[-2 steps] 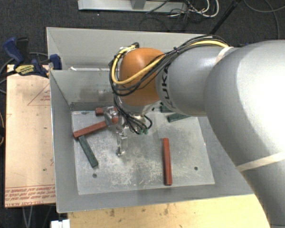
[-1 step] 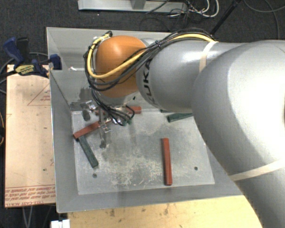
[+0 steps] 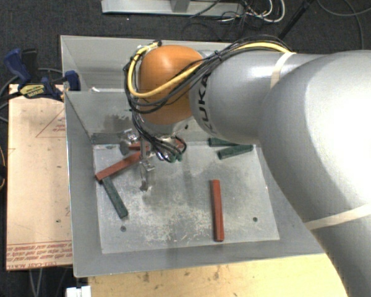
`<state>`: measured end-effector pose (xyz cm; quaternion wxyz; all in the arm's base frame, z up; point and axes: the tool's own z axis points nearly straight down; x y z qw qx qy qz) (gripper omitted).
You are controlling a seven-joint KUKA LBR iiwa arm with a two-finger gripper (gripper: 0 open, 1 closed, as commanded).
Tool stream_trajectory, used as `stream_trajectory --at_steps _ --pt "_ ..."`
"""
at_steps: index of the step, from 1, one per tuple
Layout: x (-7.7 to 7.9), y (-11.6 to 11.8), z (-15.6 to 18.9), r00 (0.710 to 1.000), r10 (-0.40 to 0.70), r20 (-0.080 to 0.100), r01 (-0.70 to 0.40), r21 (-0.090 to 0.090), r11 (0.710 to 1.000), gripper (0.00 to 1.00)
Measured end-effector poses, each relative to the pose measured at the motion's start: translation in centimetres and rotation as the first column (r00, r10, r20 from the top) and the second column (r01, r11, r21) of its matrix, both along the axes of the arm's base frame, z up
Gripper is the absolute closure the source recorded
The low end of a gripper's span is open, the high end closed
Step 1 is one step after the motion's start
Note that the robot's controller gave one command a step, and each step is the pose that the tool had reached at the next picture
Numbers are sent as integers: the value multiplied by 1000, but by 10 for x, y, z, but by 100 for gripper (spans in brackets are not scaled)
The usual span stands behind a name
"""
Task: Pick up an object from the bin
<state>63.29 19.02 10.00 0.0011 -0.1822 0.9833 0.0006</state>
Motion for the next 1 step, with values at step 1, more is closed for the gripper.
stream_trajectory --at_steps 1 --pt "7 6 -31 995 -101 -1 101 1 995 0"
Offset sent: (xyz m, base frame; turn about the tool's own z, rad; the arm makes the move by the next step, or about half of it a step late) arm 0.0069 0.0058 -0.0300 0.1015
